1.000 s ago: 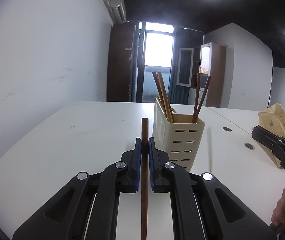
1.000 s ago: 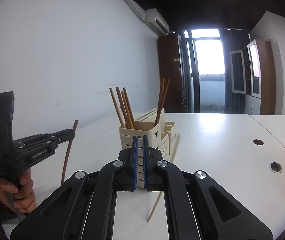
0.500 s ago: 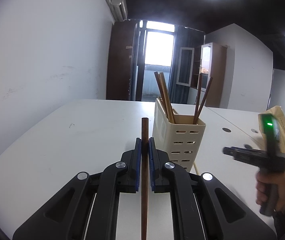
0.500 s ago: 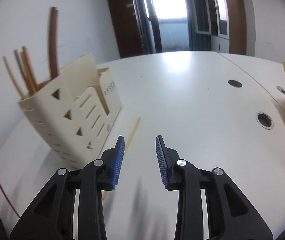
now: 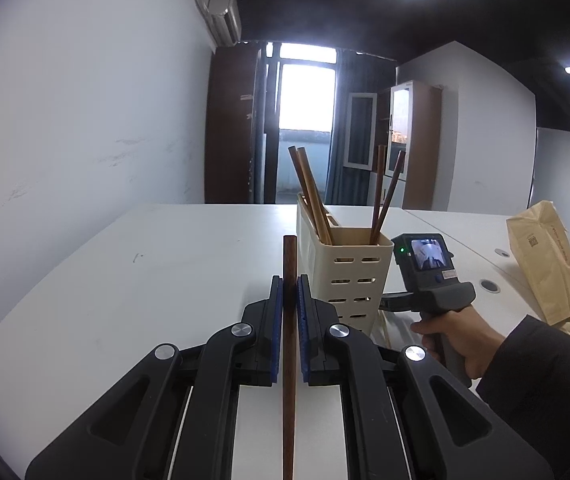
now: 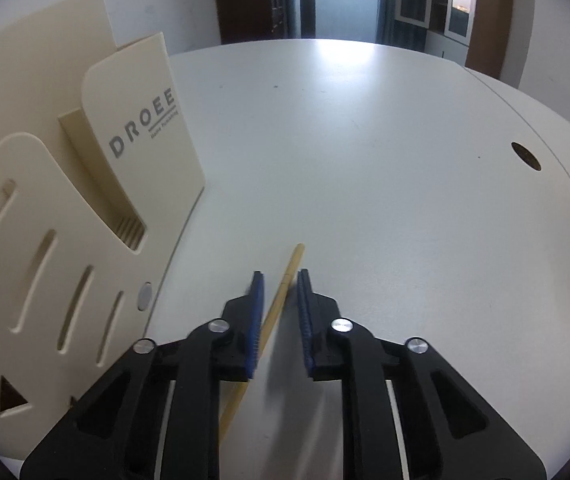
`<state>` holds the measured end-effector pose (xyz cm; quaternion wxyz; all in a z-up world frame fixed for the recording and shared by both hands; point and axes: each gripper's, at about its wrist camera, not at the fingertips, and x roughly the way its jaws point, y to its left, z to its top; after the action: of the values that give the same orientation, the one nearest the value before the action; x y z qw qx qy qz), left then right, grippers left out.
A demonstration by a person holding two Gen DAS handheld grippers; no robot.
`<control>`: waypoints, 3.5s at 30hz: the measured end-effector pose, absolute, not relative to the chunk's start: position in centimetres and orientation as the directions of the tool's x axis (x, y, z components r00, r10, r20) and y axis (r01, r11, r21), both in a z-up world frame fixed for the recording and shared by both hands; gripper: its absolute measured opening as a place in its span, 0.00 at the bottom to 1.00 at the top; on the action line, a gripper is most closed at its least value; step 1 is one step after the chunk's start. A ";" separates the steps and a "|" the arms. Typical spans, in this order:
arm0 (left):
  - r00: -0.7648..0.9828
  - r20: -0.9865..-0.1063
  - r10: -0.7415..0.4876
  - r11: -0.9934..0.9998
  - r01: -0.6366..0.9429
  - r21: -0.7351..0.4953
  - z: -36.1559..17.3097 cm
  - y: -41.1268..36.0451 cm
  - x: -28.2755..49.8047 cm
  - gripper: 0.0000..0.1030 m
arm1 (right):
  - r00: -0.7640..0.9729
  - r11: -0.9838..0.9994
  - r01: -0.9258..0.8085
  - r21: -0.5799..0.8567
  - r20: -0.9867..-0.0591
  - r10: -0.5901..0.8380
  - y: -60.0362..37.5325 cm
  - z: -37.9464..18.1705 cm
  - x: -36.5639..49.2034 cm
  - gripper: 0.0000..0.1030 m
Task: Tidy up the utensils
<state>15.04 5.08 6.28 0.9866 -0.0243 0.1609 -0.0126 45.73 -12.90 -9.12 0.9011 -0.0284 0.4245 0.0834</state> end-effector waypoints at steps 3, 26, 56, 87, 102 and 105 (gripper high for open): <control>0.949 -0.313 -0.035 0.999 0.020 -0.049 6.4 5.0 14.9 0.07 | 0.624 0.984 -0.172 0.051 -0.767 0.149 -13.6 -9.1 45.0 0.05; 0.957 -0.270 -0.104 0.989 0.071 -0.129 10.6 6.9 15.5 0.06 | 0.771 0.768 -0.593 0.241 -0.108 0.628 -16.3 9.4 28.0 0.05; 0.985 -0.114 -0.129 0.979 0.109 -0.170 20.7 2.8 27.1 0.06 | 0.816 0.747 -0.578 0.328 0.225 0.533 -13.6 10.5 36.0 0.05; 0.939 -0.274 -0.210 0.971 0.168 -0.168 14.8 3.7 27.1 0.46 | 0.788 0.773 -0.608 0.184 0.020 0.615 -15.6 7.7 29.6 0.60; 0.960 -0.273 -0.064 0.997 0.052 -0.052 11.5 8.1 14.4 0.94 | 0.893 0.896 -0.416 0.156 -0.118 0.435 -16.1 10.5 19.6 0.86; 0.952 -0.303 -0.042 0.999 0.033 -0.035 9.4 7.9 13.2 0.94 | 0.882 0.899 -0.422 0.122 -0.175 0.437 -15.1 9.7 18.6 0.86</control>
<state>13.19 7.87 9.45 0.9879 -0.0147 0.1534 -0.0191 18.58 -15.10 9.66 0.9692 0.0400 0.0997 0.2216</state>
